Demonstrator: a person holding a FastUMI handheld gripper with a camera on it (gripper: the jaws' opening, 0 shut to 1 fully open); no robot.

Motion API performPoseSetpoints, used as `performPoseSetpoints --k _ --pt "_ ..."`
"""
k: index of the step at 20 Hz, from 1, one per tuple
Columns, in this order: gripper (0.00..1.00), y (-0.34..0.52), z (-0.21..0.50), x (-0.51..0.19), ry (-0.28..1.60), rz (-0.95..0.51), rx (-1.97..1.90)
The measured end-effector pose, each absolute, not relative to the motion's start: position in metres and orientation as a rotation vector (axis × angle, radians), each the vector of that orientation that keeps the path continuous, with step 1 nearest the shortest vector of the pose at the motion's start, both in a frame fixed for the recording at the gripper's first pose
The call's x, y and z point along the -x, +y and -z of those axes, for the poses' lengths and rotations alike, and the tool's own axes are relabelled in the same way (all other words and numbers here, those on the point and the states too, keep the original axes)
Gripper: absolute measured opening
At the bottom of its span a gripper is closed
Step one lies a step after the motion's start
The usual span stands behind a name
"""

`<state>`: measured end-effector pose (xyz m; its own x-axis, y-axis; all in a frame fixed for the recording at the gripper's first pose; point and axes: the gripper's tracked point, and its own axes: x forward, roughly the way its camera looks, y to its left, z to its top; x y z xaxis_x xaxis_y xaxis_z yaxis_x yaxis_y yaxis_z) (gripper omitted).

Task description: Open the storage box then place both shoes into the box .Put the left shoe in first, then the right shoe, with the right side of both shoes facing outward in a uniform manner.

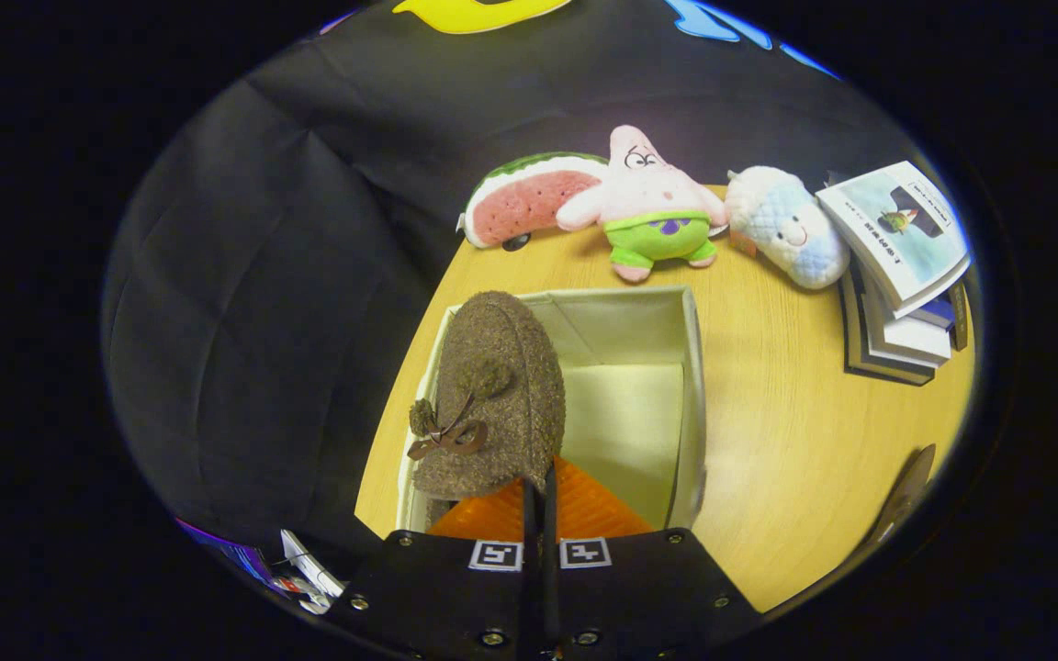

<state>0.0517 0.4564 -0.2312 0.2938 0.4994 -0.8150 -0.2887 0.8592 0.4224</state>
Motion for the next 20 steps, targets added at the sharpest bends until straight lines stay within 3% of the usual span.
performPoseSetpoints --k 15,18,20 --pt "0.01 0.476 0.319 -0.044 1.296 -0.437 -0.022" --pt "0.2 0.474 0.312 -0.051 1.253 -0.482 0.023" --pt "0.43 0.467 0.294 -0.053 1.218 -0.504 -0.022"
